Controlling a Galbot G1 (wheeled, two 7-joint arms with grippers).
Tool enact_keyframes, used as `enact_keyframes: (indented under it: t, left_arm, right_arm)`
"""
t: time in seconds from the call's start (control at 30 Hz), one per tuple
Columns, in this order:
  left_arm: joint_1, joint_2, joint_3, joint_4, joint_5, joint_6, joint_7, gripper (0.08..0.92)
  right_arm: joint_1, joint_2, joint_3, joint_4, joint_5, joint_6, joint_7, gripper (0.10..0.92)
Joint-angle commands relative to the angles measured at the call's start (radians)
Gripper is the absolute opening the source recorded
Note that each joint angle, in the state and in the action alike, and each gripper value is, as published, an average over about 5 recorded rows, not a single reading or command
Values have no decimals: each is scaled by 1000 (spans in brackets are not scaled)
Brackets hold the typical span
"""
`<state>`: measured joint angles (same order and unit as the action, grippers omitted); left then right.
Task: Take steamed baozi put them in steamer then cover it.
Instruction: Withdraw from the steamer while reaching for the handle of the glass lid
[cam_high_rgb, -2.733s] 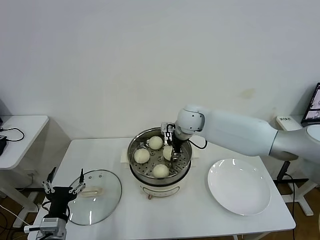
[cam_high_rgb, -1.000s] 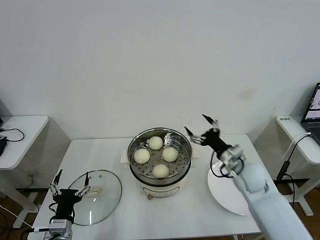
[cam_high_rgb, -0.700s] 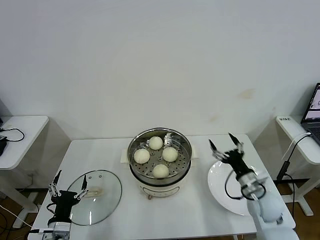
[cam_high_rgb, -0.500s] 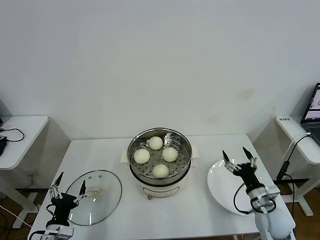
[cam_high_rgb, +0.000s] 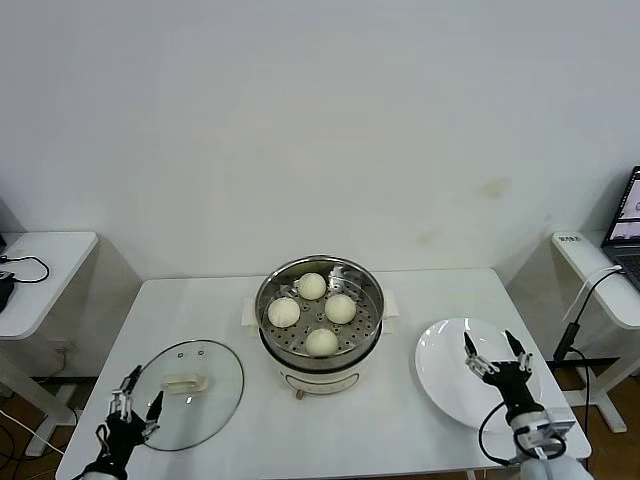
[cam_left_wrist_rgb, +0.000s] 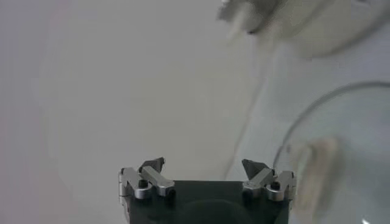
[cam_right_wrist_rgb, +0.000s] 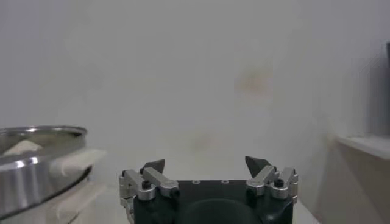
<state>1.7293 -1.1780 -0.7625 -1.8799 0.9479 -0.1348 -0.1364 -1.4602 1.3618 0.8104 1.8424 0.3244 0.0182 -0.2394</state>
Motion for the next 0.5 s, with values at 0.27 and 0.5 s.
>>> enact_keyframes:
  t: [0.27,0.5]
  left_arm:
    - [-149,13,125,127,177,10,27,823]
    - [-226,29,138,212,161,21,37,823]
  right_arm:
    - [-79,33,27,29,-18,-18,-12,823]
    - [-95,39,29,37,-26,-27,-15,823]
